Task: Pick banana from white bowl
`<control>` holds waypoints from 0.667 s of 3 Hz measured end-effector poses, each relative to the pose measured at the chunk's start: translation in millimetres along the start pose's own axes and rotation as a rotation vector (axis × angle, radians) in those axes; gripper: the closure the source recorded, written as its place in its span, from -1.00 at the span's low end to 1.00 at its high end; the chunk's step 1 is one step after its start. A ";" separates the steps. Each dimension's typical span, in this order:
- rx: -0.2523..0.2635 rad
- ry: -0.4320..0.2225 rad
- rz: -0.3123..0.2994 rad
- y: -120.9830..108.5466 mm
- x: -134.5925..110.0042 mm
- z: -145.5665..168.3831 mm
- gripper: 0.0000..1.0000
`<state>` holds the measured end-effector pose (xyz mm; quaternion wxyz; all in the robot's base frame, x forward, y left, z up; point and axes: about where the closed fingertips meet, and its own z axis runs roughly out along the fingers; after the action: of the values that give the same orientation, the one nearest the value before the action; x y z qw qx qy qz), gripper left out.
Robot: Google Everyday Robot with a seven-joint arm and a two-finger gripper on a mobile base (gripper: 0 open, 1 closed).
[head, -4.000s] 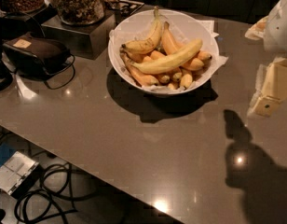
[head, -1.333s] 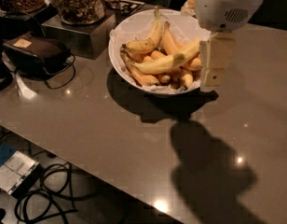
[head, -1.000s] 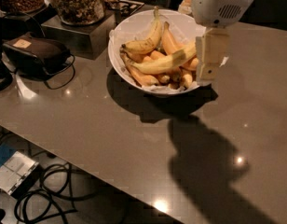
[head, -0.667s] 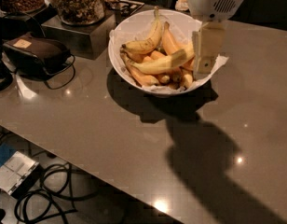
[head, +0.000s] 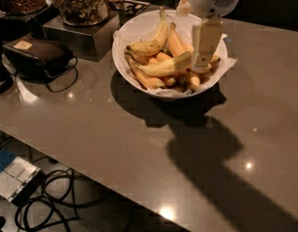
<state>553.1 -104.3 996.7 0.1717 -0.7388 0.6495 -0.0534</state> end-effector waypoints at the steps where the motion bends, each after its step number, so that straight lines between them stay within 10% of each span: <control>1: -0.008 -0.005 -0.007 -7.5 -3.4 5.6 -0.41; 2: -0.019 -0.005 -0.011 -13.4 -5.7 12.1 0.00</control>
Offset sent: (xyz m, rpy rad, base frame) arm 0.0149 0.0068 -0.0125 -0.0235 0.0642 0.0186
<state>568.5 -95.2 990.6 0.1660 -0.7441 0.6454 -0.0463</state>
